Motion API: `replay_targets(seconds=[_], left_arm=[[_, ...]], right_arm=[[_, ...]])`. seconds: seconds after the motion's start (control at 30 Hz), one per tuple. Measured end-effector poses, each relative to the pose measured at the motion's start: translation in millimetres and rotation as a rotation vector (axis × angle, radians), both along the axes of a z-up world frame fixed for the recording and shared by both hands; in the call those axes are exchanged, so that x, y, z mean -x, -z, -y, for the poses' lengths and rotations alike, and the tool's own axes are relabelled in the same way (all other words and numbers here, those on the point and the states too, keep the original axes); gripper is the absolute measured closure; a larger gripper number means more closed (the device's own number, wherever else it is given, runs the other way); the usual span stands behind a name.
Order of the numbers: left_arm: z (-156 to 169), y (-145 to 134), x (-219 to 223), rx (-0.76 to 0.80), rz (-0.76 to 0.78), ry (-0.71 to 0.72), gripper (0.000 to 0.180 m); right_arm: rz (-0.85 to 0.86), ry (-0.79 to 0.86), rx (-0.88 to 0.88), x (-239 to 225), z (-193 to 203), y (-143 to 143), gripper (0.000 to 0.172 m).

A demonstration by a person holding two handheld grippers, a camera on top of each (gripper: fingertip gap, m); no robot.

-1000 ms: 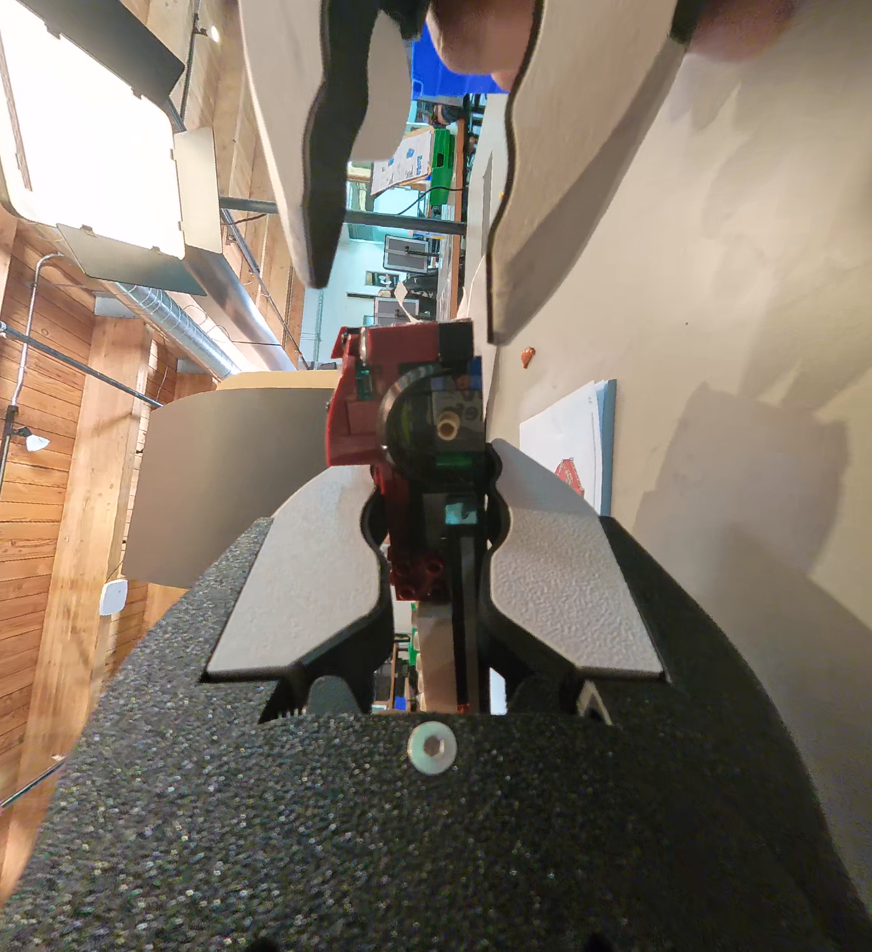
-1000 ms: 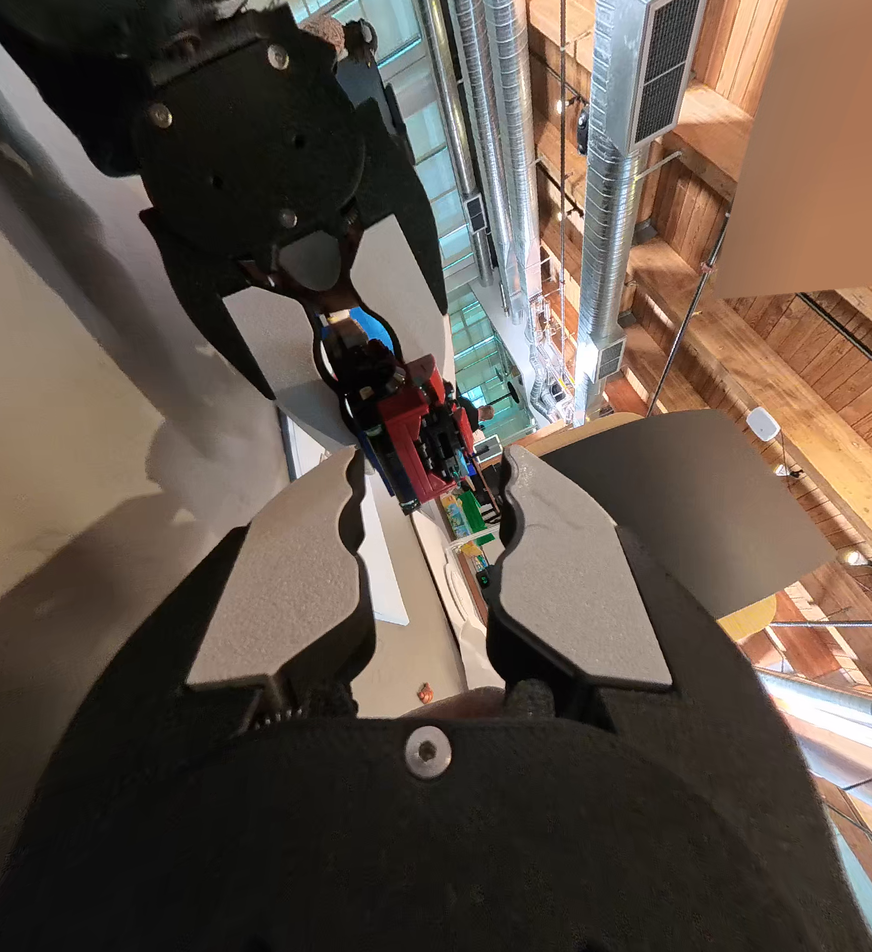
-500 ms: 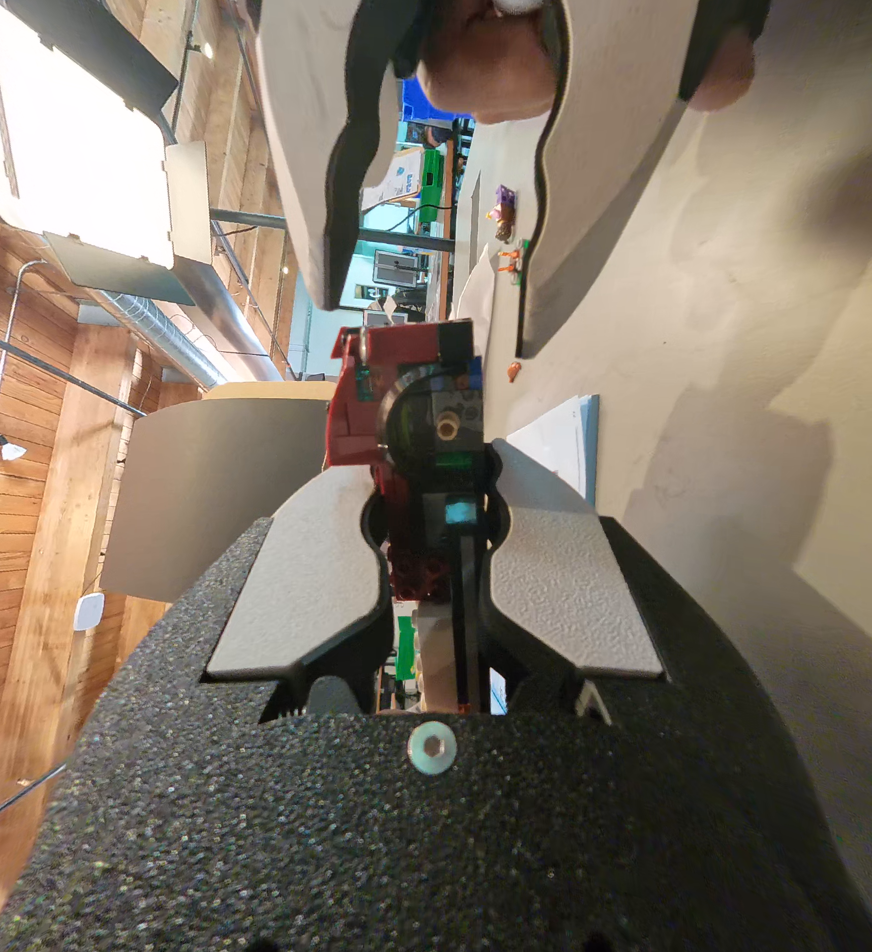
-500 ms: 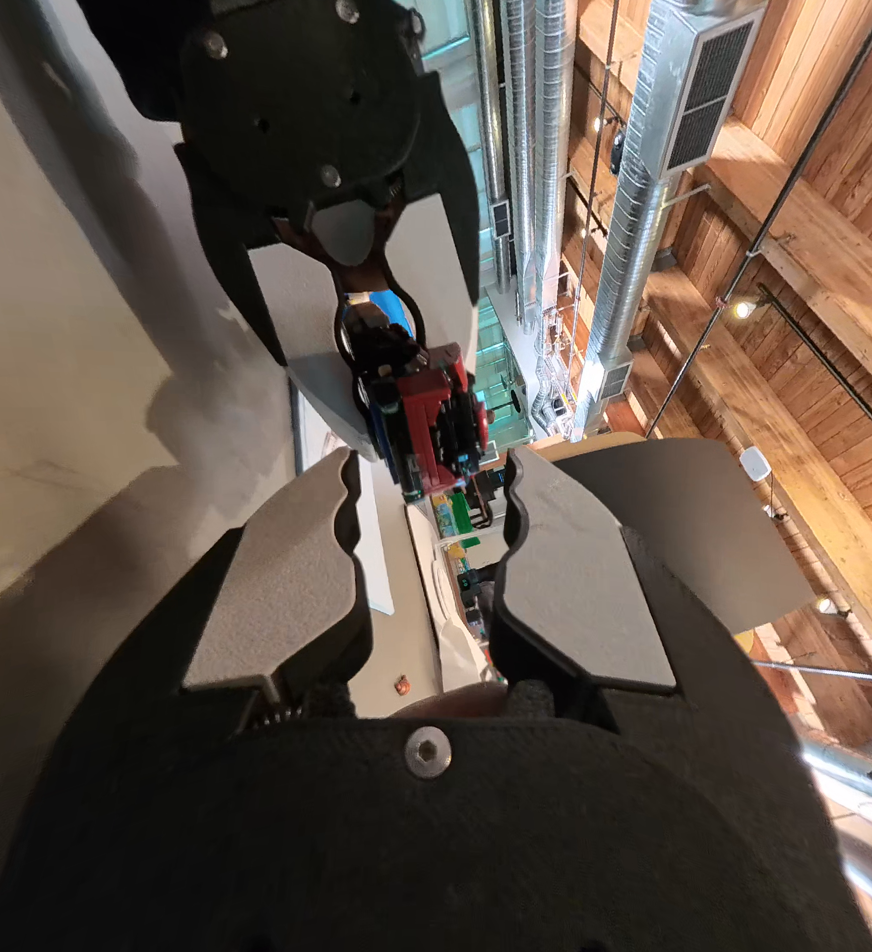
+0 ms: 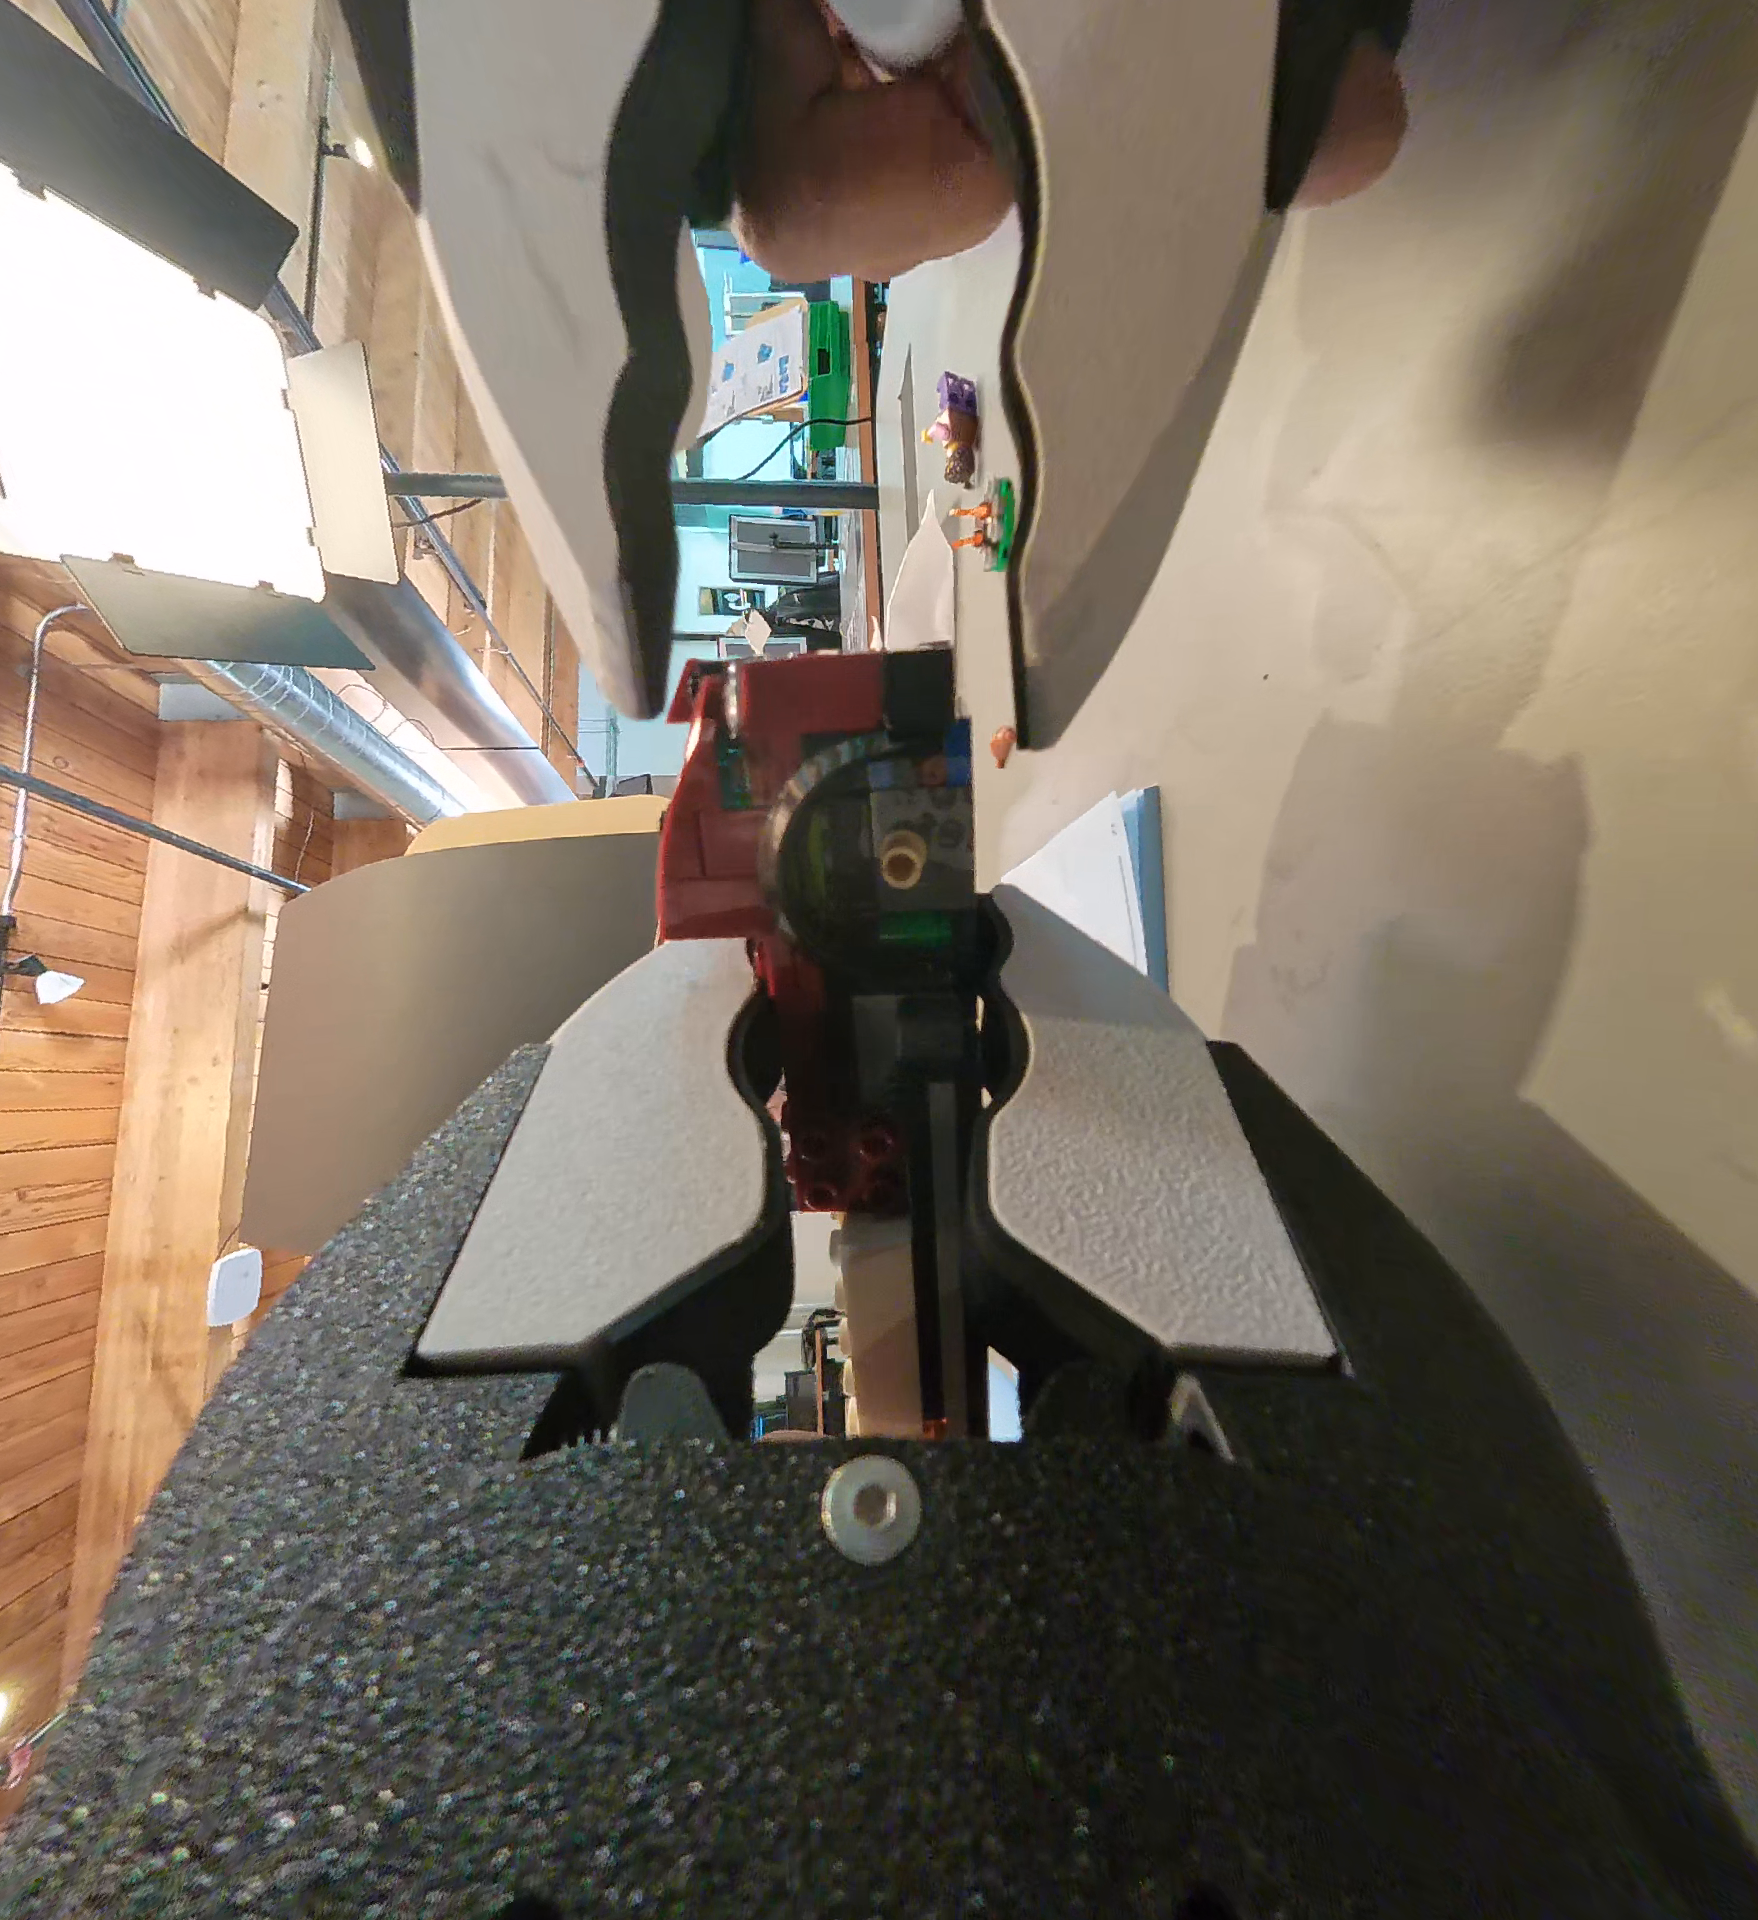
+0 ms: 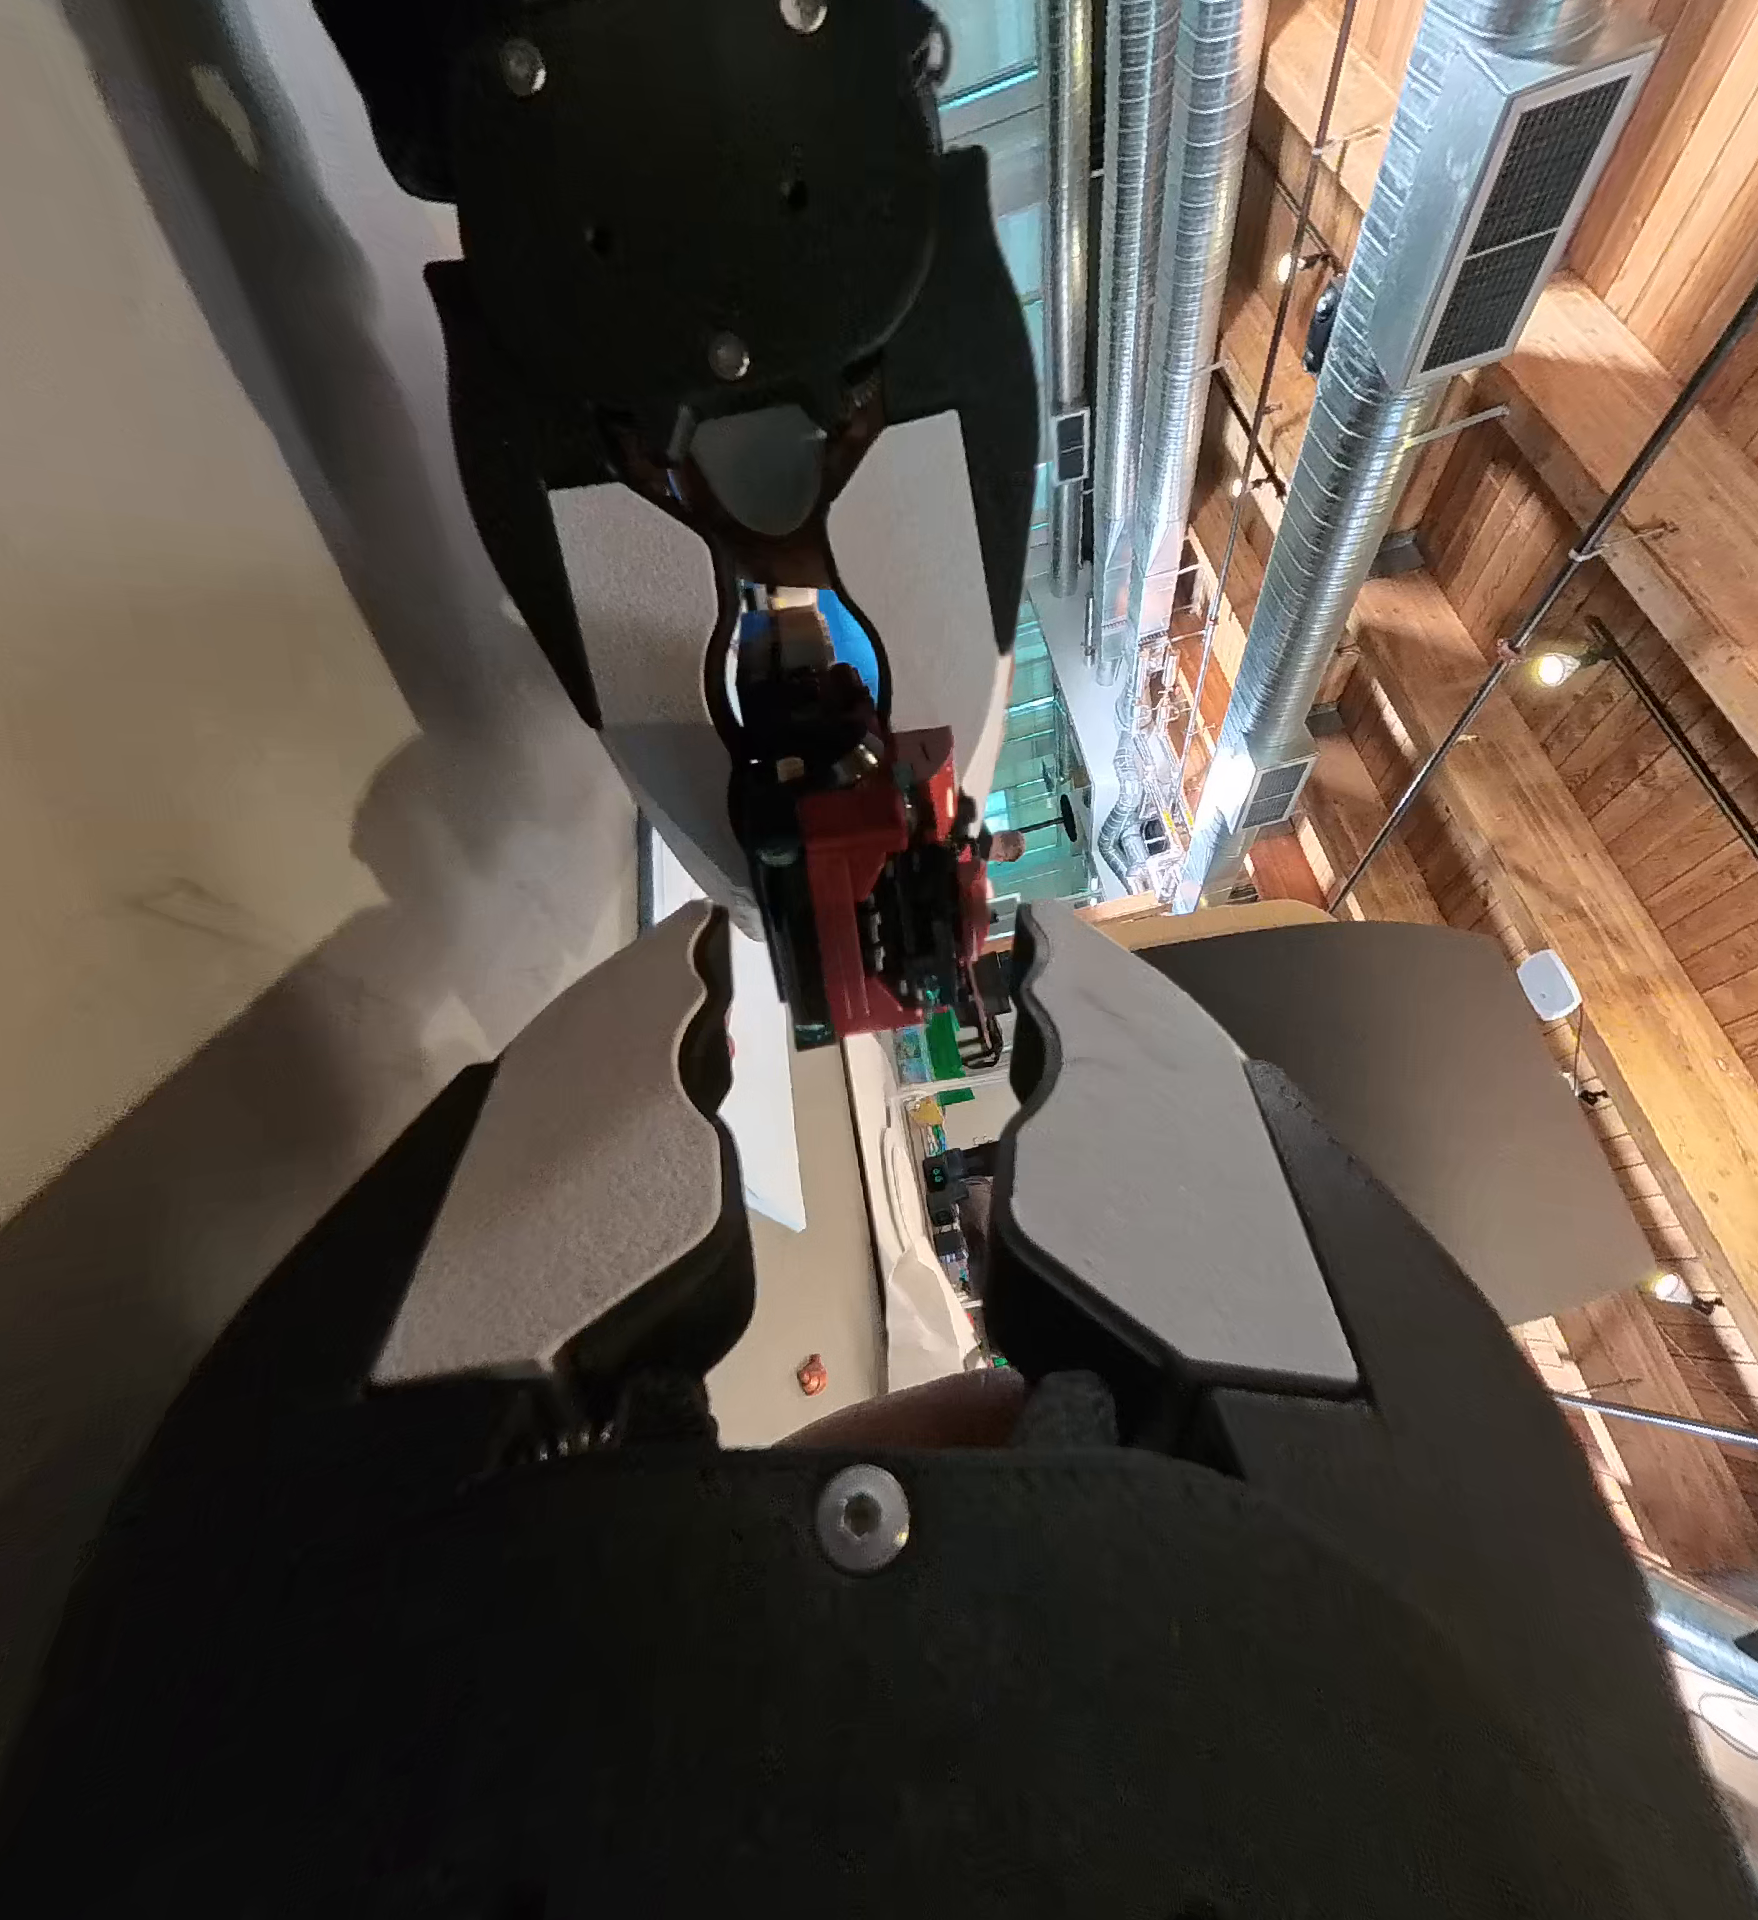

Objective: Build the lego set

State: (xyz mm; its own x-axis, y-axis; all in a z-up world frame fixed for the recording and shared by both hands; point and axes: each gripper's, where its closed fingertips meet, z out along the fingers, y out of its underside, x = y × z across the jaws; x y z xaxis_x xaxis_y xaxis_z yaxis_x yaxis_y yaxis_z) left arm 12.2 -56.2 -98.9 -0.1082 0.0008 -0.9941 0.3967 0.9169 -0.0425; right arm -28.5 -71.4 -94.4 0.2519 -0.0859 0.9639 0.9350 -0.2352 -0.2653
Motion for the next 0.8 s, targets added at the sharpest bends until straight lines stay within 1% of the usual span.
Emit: replay_targets(seconds=[0.1, 0.17, 0.57, 0.8], left_arm=[[0.0, 0.5, 0.4, -0.006, -0.001, 0.0, 0.145], [-0.7, 1.1, 0.1, -0.011, 0.0, -0.006, 0.145], [-4.8, 1.4, -2.0, -0.004, -0.01, -0.035, 0.146], [-5.7, 0.2, -2.7, 0.02, -0.015, -0.057, 0.146]], right_arm=[[-0.003, 0.009, 0.013, -1.3, -0.5, 2.6, 0.124], [-0.005, 0.018, 0.005, -2.9, 0.0, 0.9, 0.131], [0.127, 0.097, 0.025, -6.9, 0.7, -0.9, 0.132], [0.155, 0.135, 0.028, -9.8, 1.7, -3.6, 0.132]])
